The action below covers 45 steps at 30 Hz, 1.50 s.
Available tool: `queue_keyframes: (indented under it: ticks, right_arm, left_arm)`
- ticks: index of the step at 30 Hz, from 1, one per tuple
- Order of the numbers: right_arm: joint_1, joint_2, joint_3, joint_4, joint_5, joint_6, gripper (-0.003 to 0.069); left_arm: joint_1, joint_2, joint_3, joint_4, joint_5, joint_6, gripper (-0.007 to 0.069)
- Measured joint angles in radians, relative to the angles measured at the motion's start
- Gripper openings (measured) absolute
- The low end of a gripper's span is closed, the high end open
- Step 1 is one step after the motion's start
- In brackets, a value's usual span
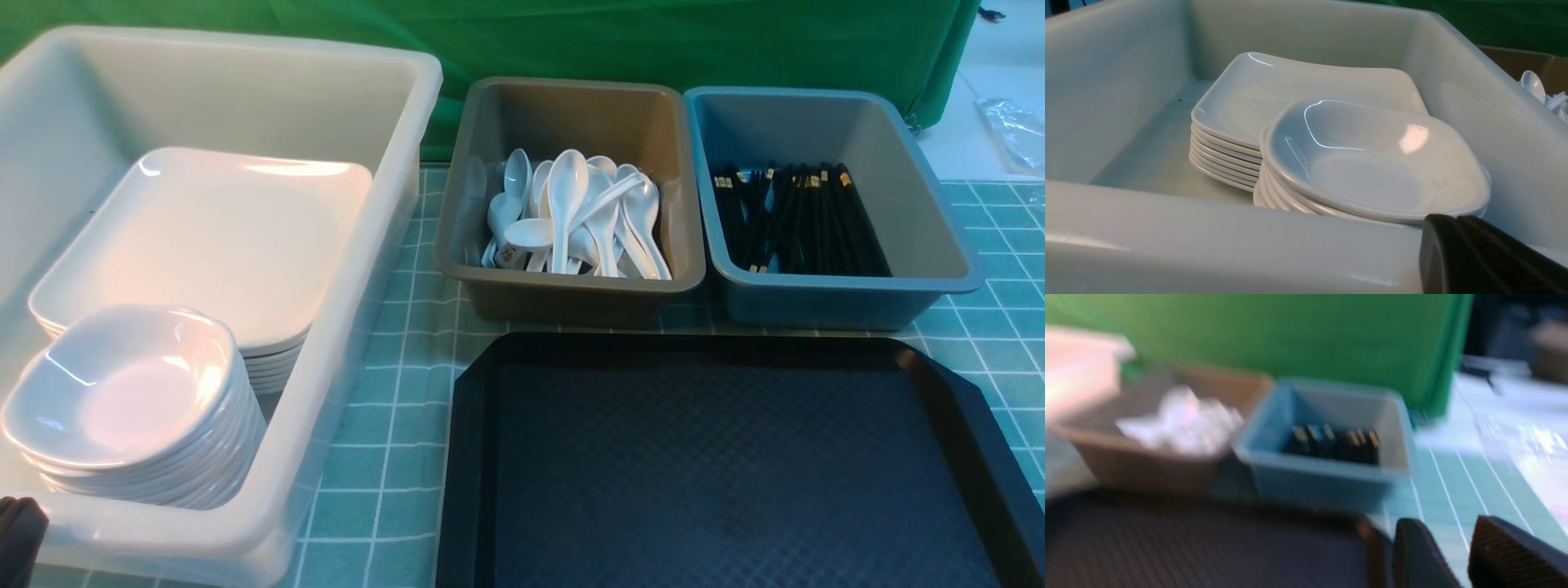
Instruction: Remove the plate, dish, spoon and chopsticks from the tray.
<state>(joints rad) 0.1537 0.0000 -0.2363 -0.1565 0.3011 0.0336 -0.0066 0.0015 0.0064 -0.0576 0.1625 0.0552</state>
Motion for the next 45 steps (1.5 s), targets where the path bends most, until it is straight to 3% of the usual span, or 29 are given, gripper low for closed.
queue_keyframes:
  ticks: [8, 45]
  right_arm:
    - [-0.118, 0.001, 0.220, 0.000, -0.031, -0.002, 0.0241]
    - [-0.121, 0.001, 0.243, 0.000, -0.059, 0.010, 0.0241]
  left_arm:
    - [0.000, 0.000, 0.000, 0.000, 0.000, 0.001, 0.0017]
    - [0.001, -0.001, 0.000, 0.000, 0.000, 0.006, 0.0017]
